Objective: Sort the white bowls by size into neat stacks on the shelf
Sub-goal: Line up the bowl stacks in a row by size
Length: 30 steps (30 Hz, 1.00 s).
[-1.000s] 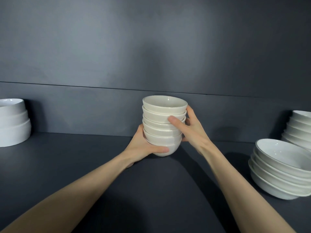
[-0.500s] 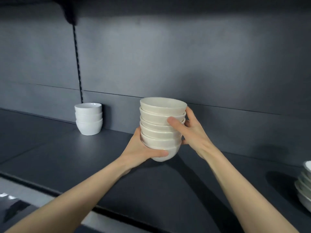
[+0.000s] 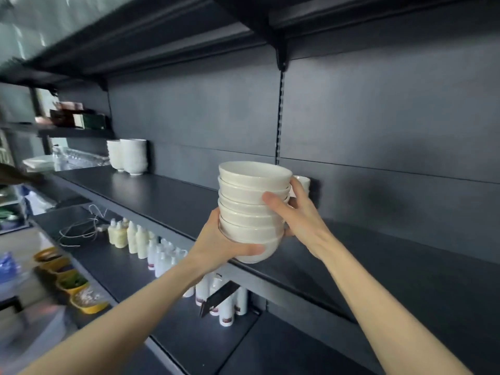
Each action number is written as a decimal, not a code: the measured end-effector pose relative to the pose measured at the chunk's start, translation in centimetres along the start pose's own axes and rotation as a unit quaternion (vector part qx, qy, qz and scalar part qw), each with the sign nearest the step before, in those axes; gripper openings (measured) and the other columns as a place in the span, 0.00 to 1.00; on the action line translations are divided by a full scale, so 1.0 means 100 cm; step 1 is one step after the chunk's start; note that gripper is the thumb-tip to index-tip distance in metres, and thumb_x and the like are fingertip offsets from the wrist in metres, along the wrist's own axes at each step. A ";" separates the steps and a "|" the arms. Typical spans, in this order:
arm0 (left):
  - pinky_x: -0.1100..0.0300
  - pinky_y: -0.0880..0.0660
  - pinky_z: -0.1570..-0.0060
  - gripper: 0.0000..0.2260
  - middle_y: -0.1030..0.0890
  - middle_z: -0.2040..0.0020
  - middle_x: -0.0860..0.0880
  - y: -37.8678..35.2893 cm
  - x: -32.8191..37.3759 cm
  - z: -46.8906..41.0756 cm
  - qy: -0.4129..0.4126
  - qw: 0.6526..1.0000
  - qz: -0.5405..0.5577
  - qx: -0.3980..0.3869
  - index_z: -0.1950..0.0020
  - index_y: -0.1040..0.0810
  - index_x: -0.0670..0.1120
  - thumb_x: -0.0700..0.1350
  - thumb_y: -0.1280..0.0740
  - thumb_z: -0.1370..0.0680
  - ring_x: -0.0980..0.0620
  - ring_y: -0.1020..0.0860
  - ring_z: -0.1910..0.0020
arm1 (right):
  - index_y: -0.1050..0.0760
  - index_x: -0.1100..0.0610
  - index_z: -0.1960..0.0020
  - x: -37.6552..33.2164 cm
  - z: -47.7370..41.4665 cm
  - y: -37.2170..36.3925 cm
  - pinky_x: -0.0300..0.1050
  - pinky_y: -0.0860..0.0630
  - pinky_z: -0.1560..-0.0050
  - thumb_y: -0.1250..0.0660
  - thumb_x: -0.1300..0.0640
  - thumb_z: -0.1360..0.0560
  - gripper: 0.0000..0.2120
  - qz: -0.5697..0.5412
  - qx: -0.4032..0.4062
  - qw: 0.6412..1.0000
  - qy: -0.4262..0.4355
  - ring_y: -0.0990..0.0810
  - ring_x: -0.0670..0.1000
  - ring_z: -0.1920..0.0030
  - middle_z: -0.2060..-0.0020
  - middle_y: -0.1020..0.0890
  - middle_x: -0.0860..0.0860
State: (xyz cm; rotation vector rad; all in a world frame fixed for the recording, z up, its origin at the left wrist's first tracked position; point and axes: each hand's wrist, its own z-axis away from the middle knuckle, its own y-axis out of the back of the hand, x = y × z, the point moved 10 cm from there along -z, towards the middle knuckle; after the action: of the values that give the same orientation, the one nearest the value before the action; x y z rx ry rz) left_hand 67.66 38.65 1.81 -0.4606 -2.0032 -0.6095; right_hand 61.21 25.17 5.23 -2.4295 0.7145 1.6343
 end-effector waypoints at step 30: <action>0.76 0.28 0.63 0.26 0.18 0.61 0.69 0.424 -0.202 -0.216 0.026 0.992 -0.051 0.113 0.52 0.28 0.57 0.32 0.22 0.35 0.71 0.21 0.60 | 0.38 0.36 0.31 0.093 -0.378 -0.398 0.58 0.21 0.45 0.27 0.33 0.42 0.42 -0.001 -0.107 0.994 -0.002 0.19 0.48 0.44 0.41 0.20 0.46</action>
State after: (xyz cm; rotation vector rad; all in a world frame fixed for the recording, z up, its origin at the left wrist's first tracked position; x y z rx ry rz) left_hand 115.36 58.53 2.75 -0.2034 -2.0252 -0.4442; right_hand 113.70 43.68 6.09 -2.5671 0.5612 1.8006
